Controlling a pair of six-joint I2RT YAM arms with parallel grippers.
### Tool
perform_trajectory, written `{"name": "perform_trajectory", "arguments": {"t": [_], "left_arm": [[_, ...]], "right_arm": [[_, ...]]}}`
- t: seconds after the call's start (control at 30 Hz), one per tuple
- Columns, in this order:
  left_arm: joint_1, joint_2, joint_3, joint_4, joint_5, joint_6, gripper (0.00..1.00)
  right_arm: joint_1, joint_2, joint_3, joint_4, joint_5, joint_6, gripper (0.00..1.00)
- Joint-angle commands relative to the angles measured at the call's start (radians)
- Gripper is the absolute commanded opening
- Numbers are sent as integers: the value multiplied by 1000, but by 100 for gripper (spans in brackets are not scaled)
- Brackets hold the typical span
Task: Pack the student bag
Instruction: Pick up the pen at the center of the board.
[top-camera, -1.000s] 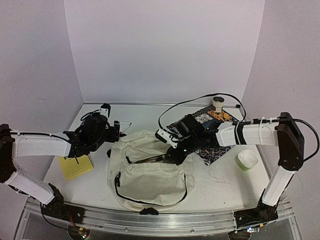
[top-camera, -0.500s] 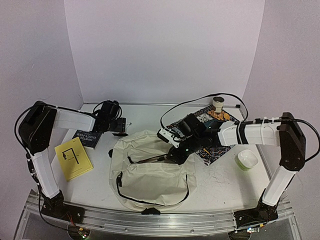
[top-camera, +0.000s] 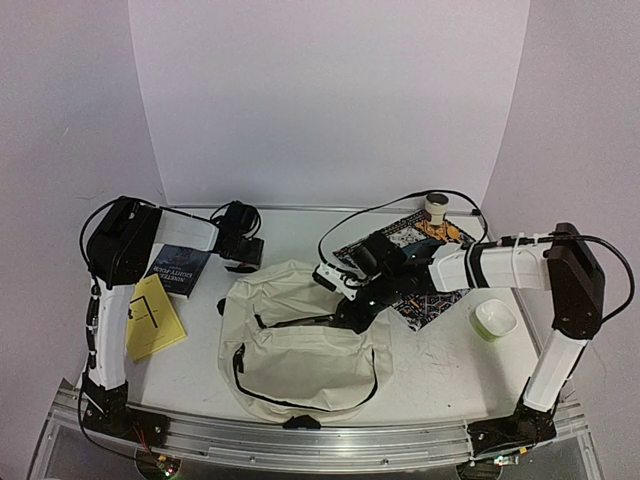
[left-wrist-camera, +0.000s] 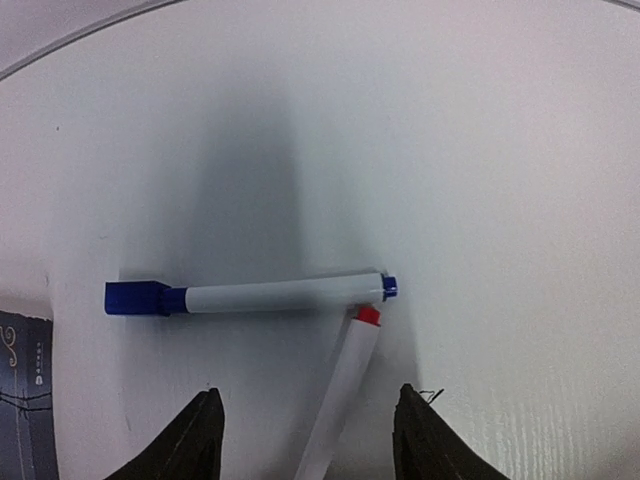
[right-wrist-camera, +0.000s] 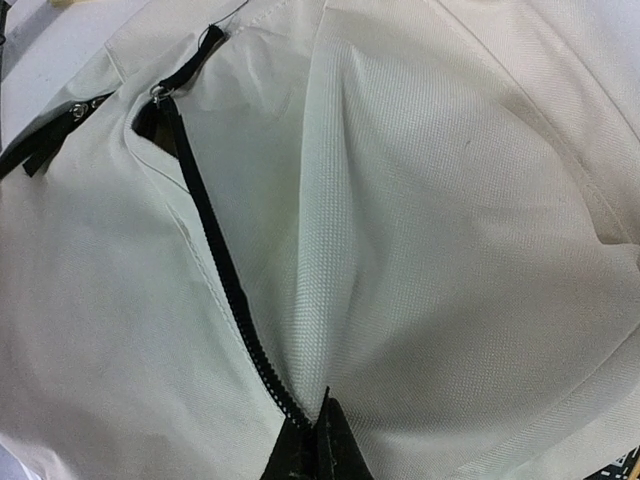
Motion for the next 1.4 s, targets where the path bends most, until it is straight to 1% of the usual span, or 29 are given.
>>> {"name": "perform_trajectory", "arguments": {"t": [0.0, 0.17, 0.4, 0.57, 0.83, 1.03, 1.23, 1.37], "left_arm": [[31, 39, 77, -53, 34, 30, 54], [39, 65, 90, -78, 58, 41, 49], [47, 89, 91, -124, 86, 49, 39], [61, 56, 52, -140, 87, 52, 20], [74, -42, -23, -143, 59, 72, 1], [75, -125, -62, -142, 35, 80, 0], [74, -244, -116, -137, 12, 70, 0], [74, -332, -172, -126, 31, 64, 0]], "right_arm": [[-2, 23, 44, -56, -24, 8, 0], [-2, 34, 53, -62, -26, 7, 0], [-3, 36, 63, -65, -22, 2, 0], [-3, 35, 70, -67, -23, -1, 0], [-2, 30, 81, -68, -25, -3, 0], [-2, 29, 88, -68, -30, -3, 0], [-3, 35, 98, -68, -24, 1, 0], [-3, 39, 111, -71, -21, 11, 0]]}}
